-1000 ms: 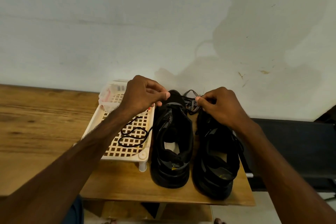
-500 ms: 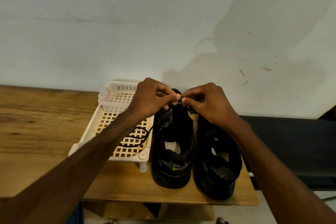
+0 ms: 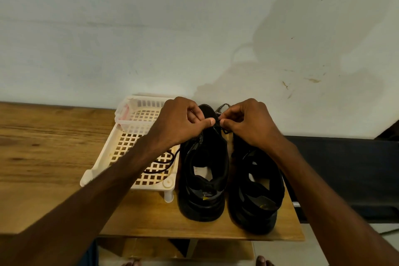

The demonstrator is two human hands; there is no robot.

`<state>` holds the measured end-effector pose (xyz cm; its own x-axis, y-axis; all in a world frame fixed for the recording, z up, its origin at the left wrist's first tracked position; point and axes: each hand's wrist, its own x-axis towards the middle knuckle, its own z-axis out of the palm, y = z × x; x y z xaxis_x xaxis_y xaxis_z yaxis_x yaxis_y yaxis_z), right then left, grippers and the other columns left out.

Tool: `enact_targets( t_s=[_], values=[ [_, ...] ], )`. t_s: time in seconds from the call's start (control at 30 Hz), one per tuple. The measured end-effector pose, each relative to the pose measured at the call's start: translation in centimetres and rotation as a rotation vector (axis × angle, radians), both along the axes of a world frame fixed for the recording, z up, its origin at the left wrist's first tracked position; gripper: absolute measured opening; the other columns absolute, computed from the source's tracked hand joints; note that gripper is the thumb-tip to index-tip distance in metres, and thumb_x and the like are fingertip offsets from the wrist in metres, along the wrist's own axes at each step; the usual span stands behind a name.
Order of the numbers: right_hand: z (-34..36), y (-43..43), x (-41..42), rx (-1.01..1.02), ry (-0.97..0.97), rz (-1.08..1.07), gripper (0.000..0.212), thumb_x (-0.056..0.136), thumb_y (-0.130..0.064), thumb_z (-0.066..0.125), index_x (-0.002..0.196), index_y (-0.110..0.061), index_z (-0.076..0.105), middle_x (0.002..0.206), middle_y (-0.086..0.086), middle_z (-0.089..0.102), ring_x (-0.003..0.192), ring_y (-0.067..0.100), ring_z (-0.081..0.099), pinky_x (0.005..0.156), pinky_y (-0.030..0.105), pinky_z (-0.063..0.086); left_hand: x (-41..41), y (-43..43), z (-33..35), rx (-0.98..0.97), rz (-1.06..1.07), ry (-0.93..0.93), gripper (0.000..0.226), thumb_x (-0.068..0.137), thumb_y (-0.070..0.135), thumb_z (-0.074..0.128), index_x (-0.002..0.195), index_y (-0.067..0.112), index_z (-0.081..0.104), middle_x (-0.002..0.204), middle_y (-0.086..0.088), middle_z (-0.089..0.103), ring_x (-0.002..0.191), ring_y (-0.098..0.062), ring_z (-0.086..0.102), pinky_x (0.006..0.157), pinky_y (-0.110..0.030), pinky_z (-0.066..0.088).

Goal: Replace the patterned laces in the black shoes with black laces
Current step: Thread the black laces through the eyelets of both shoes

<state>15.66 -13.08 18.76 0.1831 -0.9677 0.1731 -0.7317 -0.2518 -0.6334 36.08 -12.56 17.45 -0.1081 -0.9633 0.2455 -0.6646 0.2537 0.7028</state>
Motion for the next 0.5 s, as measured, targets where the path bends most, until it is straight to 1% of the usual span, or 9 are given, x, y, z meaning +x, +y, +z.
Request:
enact_targets(
  t_s=[0.03,0.07,0.13,0.2,0.27,0.33,0.4,0.47,0.5],
  values=[
    [0.0,0.0,0.0,0.009,0.005,-0.006,0.008,0.088,-0.017,0.080,0.094,-0.022,0.082,0.082,-0.010,0.077,0.074,0.002,0.073,0.082,0.029,0.062,-0.2,0.3,-0.1,0.023,0.018,-0.039,0.035,0.078,0.056,0.081,0.080,0.022,0.070,0.067,0.009,0.071,0.061,-0.002,0.068,0.060,-0.012,0.052],
    [-0.1,0.0,0.0,0.014,0.005,-0.006,0.008,0.087,-0.016,0.080,0.093,-0.022,0.082,0.082,-0.010,0.076,0.075,0.003,0.073,0.082,0.028,0.062,-0.4,0.7,-0.3,0.051,0.026,-0.079,0.042,0.074,0.063,0.080,0.080,0.023,0.067,0.067,0.008,0.070,0.062,-0.003,0.067,0.062,-0.017,0.055],
    [-0.1,0.3,0.4,0.021,-0.005,0.010,0.008,0.087,-0.017,0.080,0.092,-0.023,0.082,0.082,-0.011,0.076,0.076,0.000,0.072,0.078,0.021,0.060,-0.9,1.3,-0.6,0.073,0.045,-0.155,0.047,0.070,0.068,0.079,0.081,0.025,0.065,0.069,0.009,0.068,0.064,-0.004,0.066,0.067,-0.026,0.058],
    [-0.2,0.7,1.0,0.040,0.009,0.039,0.008,0.087,-0.019,0.080,0.093,-0.024,0.082,0.085,-0.013,0.076,0.078,-0.003,0.070,0.071,0.006,0.053,-1.0,1.4,-0.9,0.060,0.067,-0.215,0.039,0.070,0.059,0.081,0.087,0.026,0.069,0.075,0.010,0.069,0.071,-0.007,0.067,0.073,-0.033,0.060],
    [-0.4,1.1,1.5,0.057,0.041,0.056,0.008,0.089,-0.021,0.079,0.095,-0.024,0.082,0.089,-0.013,0.076,0.079,-0.005,0.068,0.066,0.001,0.047,-1.1,1.6,-0.8,0.056,0.069,-0.281,0.039,0.072,0.047,0.081,0.101,0.022,0.074,0.086,0.006,0.072,0.080,-0.012,0.070,0.079,-0.037,0.061],
    [-0.4,1.2,1.8,0.071,0.057,0.058,0.007,0.090,-0.021,0.077,0.095,-0.024,0.082,0.090,-0.012,0.076,0.077,-0.005,0.068,0.064,0.001,0.046,-1.2,1.7,-0.7,0.072,0.077,-0.301,0.042,0.072,0.043,0.080,0.107,0.019,0.075,0.092,0.003,0.074,0.084,-0.015,0.071,0.081,-0.038,0.062],
    [-0.3,1.4,1.9,0.084,0.046,0.057,0.007,0.090,-0.020,0.077,0.094,-0.023,0.082,0.089,-0.011,0.076,0.075,-0.006,0.067,0.063,0.002,0.047,-1.4,1.8,-0.6,0.079,0.089,-0.322,0.043,0.072,0.043,0.079,0.108,0.019,0.076,0.093,0.001,0.075,0.084,-0.017,0.070,0.080,-0.037,0.062],
    [-0.3,1.6,2.1,0.081,0.037,0.064,0.007,0.089,-0.019,0.078,0.092,-0.022,0.082,0.087,-0.011,0.076,0.073,-0.008,0.067,0.066,0.003,0.049,-1.6,1.9,-0.6,0.074,0.106,-0.355,0.040,0.073,0.041,0.078,0.106,0.020,0.077,0.091,0.001,0.075,0.081,-0.018,0.070,0.077,-0.035,0.061],
    [-0.4,1.8,2.3,0.075,0.051,0.063,0.007,0.089,-0.019,0.077,0.092,-0.023,0.082,0.087,-0.011,0.076,0.073,-0.006,0.067,0.068,0.005,0.052,-1.6,1.9,-0.6,0.070,0.118,-0.364,0.038,0.073,0.041,0.078,0.105,0.020,0.078,0.089,0.001,0.074,0.079,-0.018,0.069,0.075,-0.034,0.060]
  ],
)
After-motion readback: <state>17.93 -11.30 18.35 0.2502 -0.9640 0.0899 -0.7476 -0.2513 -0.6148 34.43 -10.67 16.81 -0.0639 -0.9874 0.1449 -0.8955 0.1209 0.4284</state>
